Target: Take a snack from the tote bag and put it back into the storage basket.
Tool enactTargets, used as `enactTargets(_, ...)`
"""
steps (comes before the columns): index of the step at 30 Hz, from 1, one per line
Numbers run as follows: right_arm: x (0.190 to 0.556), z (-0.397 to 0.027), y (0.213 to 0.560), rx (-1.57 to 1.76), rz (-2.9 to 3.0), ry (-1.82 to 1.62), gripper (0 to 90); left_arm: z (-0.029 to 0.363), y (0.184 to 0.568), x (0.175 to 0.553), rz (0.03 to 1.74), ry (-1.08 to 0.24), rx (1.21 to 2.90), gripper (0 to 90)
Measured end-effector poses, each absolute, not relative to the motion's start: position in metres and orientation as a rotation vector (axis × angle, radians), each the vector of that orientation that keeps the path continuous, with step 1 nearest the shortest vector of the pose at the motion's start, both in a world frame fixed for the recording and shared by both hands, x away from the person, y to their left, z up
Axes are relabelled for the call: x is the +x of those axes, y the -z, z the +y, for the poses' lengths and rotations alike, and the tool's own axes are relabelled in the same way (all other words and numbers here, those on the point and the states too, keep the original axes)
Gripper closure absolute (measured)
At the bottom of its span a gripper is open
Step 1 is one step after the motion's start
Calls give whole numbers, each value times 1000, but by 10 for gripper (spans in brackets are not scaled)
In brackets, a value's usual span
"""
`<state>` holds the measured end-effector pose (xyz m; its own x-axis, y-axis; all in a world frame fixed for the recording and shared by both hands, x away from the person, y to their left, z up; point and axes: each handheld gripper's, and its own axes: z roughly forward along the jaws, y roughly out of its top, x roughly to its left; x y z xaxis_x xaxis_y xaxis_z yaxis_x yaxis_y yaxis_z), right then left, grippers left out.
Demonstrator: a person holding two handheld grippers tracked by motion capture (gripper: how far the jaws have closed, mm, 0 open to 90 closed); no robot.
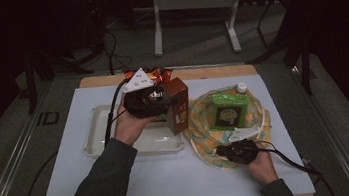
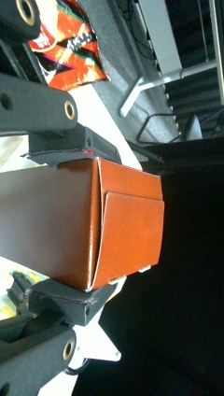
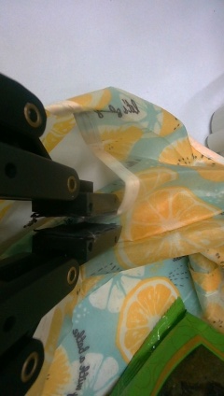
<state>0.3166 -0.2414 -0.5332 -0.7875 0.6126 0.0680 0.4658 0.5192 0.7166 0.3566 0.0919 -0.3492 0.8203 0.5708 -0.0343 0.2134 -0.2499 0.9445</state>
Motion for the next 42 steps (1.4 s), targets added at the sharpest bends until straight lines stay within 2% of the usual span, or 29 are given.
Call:
enactTargets(13, 317, -242, 533, 921, 2565, -1124, 837, 110, 353, 356, 615, -426, 1858, 424)
enactTargets(42, 316, -242, 533, 921, 2562, -1124, 837, 167, 383, 356, 698, -433, 1881, 425)
